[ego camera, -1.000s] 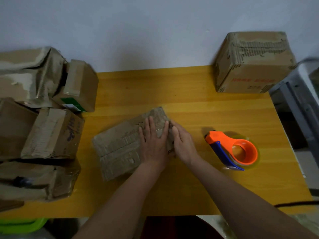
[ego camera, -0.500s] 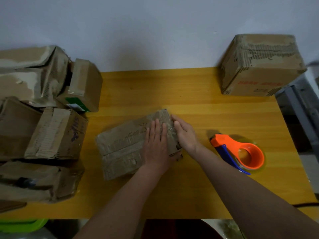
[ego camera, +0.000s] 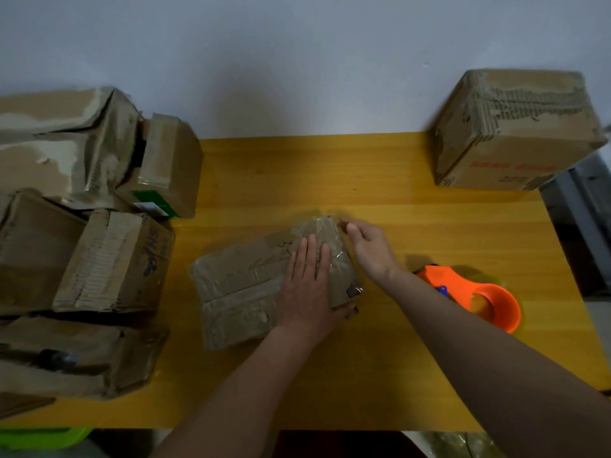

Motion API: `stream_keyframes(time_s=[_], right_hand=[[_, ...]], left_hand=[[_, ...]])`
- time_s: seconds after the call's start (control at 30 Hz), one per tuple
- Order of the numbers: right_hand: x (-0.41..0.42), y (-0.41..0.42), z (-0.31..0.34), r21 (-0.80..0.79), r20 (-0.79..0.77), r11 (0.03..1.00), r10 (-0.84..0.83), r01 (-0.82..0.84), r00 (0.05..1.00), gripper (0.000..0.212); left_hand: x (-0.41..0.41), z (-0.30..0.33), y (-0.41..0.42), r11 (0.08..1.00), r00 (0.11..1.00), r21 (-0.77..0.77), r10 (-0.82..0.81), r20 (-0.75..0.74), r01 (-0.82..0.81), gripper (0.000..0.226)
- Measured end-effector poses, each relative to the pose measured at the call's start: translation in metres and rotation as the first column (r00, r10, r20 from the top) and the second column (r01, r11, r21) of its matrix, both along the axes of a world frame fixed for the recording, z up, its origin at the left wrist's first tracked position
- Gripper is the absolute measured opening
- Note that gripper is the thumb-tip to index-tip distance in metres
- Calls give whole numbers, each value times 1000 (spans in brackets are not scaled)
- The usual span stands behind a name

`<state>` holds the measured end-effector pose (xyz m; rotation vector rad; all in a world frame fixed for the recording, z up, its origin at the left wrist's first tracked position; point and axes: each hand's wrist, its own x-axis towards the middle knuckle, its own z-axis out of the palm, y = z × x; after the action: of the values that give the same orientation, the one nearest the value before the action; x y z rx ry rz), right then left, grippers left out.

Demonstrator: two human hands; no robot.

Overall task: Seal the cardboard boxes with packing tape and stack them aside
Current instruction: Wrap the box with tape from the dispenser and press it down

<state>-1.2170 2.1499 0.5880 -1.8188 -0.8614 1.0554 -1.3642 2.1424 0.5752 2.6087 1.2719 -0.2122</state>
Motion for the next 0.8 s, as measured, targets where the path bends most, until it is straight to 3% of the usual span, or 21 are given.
stream_keyframes(time_s=[0.07,0.27,0.4,0.5,0.73,0.8], right_hand=[[-4,2,3,82,97,995,-60,52,993,32],[-15,13,-1,78,3,994,-82,82,997,33],[-5,22,-9,61,20,998,-2,1,1000,30],[4,36,-10,2,86,990,141,-142,986,7],[-5,41,-11,-93,-96,972,208,-217,973,24],[-9,30,-17,-124,-85,965,222,-231,971,44]], left_hand=[[-1,0,2,1000,1000,8,-10,-13,10,112],[-2,-1,2,1000,999,-9,-15,-45,15,111],[-2,-3,2,999,999,-30,-25,-24,24,112],[-2,-5,2,1000,1000,-8,-29,5,29,114],[0,-8,2,1000,998,-8,-6,-62,5,117],[1,-9,2,1000,997,-13,1,-72,-2,118]])
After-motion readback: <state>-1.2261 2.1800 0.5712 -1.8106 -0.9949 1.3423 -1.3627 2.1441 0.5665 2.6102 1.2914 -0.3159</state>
